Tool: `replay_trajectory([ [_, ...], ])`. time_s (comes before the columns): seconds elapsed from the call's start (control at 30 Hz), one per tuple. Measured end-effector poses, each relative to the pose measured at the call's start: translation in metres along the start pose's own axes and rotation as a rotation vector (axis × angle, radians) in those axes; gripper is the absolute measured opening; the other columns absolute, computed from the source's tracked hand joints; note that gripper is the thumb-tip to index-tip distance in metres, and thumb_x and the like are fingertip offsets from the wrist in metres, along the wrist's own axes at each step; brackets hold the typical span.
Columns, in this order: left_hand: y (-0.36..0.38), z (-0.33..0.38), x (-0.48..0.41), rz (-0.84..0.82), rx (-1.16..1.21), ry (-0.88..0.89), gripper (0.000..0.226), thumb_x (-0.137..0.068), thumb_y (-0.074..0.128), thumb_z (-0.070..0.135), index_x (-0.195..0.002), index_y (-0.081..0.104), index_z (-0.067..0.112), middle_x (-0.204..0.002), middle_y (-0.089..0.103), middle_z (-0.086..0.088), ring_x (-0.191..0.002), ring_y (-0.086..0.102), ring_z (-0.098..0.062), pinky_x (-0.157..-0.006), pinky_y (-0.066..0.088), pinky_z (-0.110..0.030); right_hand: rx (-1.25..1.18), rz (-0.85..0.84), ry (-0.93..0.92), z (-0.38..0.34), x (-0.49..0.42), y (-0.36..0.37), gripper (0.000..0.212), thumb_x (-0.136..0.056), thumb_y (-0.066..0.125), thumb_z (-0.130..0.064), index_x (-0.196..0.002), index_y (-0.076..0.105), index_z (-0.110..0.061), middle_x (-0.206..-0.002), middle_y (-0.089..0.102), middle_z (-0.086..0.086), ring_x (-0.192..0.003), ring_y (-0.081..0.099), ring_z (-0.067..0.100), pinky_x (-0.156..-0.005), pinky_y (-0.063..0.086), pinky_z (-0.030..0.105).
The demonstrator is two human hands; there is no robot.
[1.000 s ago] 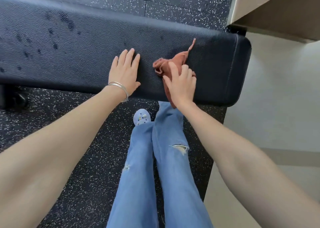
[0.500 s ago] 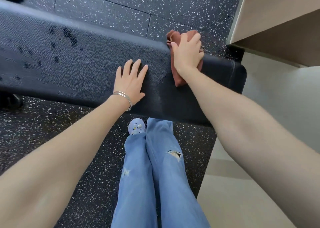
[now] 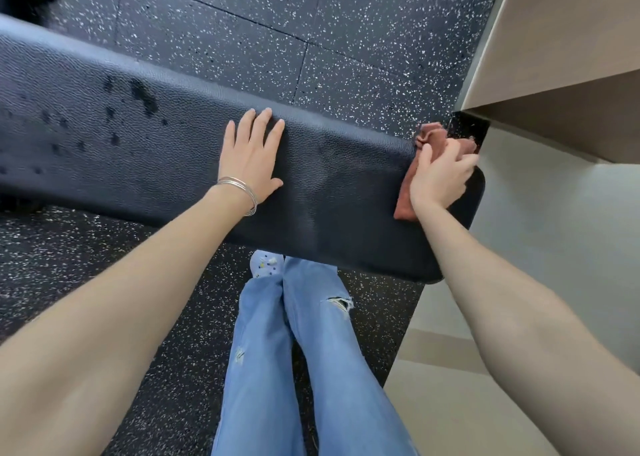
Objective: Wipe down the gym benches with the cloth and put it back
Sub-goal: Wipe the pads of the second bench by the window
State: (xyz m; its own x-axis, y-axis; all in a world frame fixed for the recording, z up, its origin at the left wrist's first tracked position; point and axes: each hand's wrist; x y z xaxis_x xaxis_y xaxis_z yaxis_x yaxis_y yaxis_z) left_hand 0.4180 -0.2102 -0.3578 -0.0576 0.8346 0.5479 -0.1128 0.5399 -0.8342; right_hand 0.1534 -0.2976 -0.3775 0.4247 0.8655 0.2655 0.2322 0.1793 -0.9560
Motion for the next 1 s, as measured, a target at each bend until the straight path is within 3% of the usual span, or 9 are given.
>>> replay_trajectory([
  [0.07,0.000,0.002,-0.003,-0.018,-0.007,-0.004,0.100,-0.075,0.073,0.044,-0.149,0.012,0.015,-0.157,0.009,-0.011,-0.145,0.007,-0.032,-0.117,0.011,-0.050,0.007,0.003,-0.049,-0.028,0.017,0.008,0.038,-0.090,0.051,-0.042,-0.114,0.051,-0.013,-0.118,0.044,0.016,-0.107,0.047,0.035,-0.082,0.042,0.044],
  [0.23,0.003,0.003,-0.004,-0.006,-0.030,-0.005,0.102,-0.073,0.074,0.045,-0.149,0.013,0.014,-0.157,0.011,-0.012,-0.144,0.009,-0.033,-0.116,0.012,-0.050,-0.039,-0.067,-0.391,-0.073,0.062,0.025,0.033,-0.088,0.055,-0.037,-0.111,0.053,-0.015,-0.107,0.048,0.011,-0.095,0.049,0.029,-0.074,0.041,0.040],
  [0.4,-0.001,0.003,-0.001,-0.026,-0.045,0.001,0.101,-0.075,0.073,0.044,-0.149,0.013,0.013,-0.157,0.009,-0.014,-0.144,0.008,-0.034,-0.116,0.011,-0.051,-0.025,-0.130,-0.646,-0.029,0.045,0.013,0.029,-0.083,0.061,-0.031,-0.108,0.055,-0.016,-0.098,0.048,0.011,-0.089,0.050,0.030,-0.069,0.044,0.040],
  [0.57,-0.002,0.013,0.006,-0.034,-0.081,0.075,0.094,-0.078,0.070,0.044,-0.148,0.015,0.013,-0.155,0.011,-0.015,-0.144,0.010,-0.033,-0.117,0.008,-0.050,-0.094,-0.005,-0.265,0.050,0.036,0.001,0.029,-0.084,0.060,-0.030,-0.108,0.053,-0.015,-0.103,0.045,0.014,-0.096,0.047,0.030,-0.069,0.048,0.042],
  [0.7,0.009,0.017,0.023,-0.029,-0.073,0.134,0.091,-0.080,0.068,0.043,-0.148,0.015,0.014,-0.155,0.013,-0.013,-0.144,0.010,-0.030,-0.117,0.008,-0.048,-0.190,0.091,0.001,0.016,0.055,0.017,0.031,-0.085,0.059,-0.029,-0.111,0.054,-0.012,-0.108,0.046,0.016,-0.100,0.048,0.034,-0.075,0.047,0.042],
  [0.77,0.016,0.012,0.035,-0.042,-0.072,0.148,0.091,-0.081,0.067,0.043,-0.148,0.014,0.014,-0.155,0.012,-0.013,-0.144,0.010,-0.031,-0.118,0.008,-0.047,-0.194,0.098,0.034,-0.011,0.075,0.024,0.032,-0.085,0.059,-0.029,-0.111,0.053,-0.010,-0.110,0.046,0.018,-0.101,0.048,0.035,-0.078,0.047,0.043],
  [1.0,0.032,-0.034,0.072,-0.083,-0.096,0.203,0.091,-0.080,0.069,0.038,-0.149,0.015,0.012,-0.156,0.009,-0.013,-0.144,0.008,-0.032,-0.118,0.008,-0.043,-0.061,-0.057,-0.527,-0.051,0.183,0.055,0.030,-0.079,0.065,-0.024,-0.105,0.059,-0.010,-0.097,0.052,0.018,-0.086,0.052,0.035,-0.065,0.043,0.042],
])
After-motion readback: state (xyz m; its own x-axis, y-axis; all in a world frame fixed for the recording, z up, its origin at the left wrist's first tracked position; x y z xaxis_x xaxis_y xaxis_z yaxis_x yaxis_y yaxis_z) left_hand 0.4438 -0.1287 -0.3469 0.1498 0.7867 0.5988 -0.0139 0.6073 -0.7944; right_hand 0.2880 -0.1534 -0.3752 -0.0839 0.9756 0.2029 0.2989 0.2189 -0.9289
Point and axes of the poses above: each hand's wrist, its own x-axis away from the middle knuckle, its own y-axis out of the palm, z = x × y
